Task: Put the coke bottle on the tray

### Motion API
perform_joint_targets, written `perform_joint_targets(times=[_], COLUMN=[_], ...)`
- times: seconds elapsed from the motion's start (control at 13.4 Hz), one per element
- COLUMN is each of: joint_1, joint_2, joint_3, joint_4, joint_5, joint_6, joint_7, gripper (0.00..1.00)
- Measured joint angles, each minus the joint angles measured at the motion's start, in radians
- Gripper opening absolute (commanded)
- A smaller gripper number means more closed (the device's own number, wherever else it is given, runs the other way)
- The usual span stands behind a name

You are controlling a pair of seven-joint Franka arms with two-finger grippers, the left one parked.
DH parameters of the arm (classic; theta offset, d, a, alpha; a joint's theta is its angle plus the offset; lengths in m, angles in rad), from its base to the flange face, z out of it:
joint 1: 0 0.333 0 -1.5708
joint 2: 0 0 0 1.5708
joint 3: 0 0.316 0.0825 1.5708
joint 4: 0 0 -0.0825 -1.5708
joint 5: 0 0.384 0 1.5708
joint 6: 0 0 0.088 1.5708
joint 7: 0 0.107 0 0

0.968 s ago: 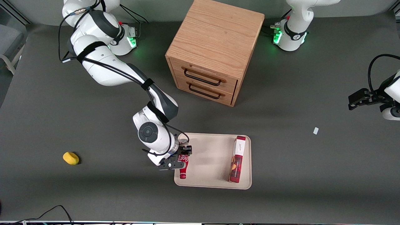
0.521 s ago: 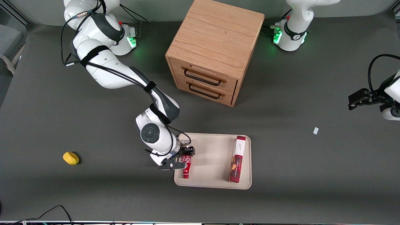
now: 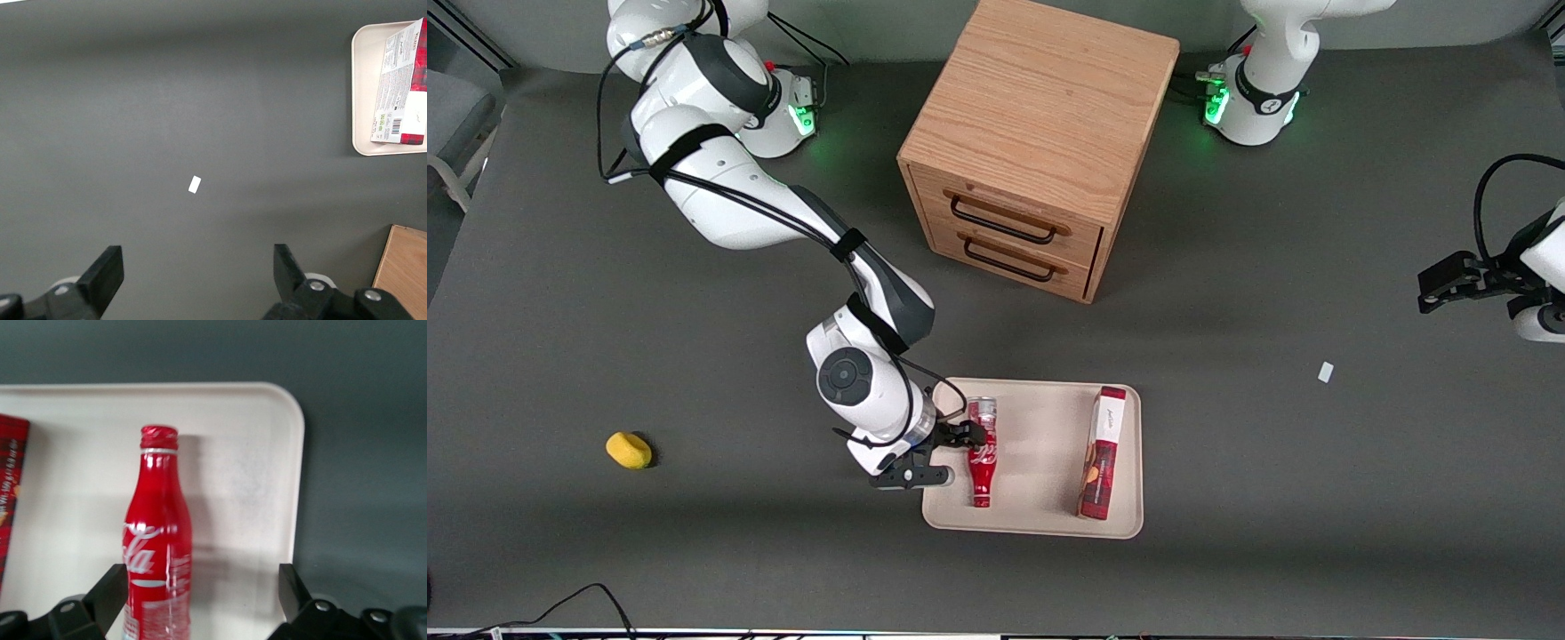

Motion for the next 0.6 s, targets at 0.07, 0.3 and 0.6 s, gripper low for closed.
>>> perform_joint_targets(times=[0.07,0.3,0.6], joint_1=[-0.009,-0.098,-0.255], joint_2=[-0.029,-0.179,-0.453], joint_3=[0.0,0.011,0.004], joint_4=[0.001,-0.038,-0.277], joint_5=[0.0,0.0,0.004], joint_6=[-0.04,-0.181,-0.248], joint_7=[0.0,0.0,-0.12], gripper=[1.0,1.0,1.0])
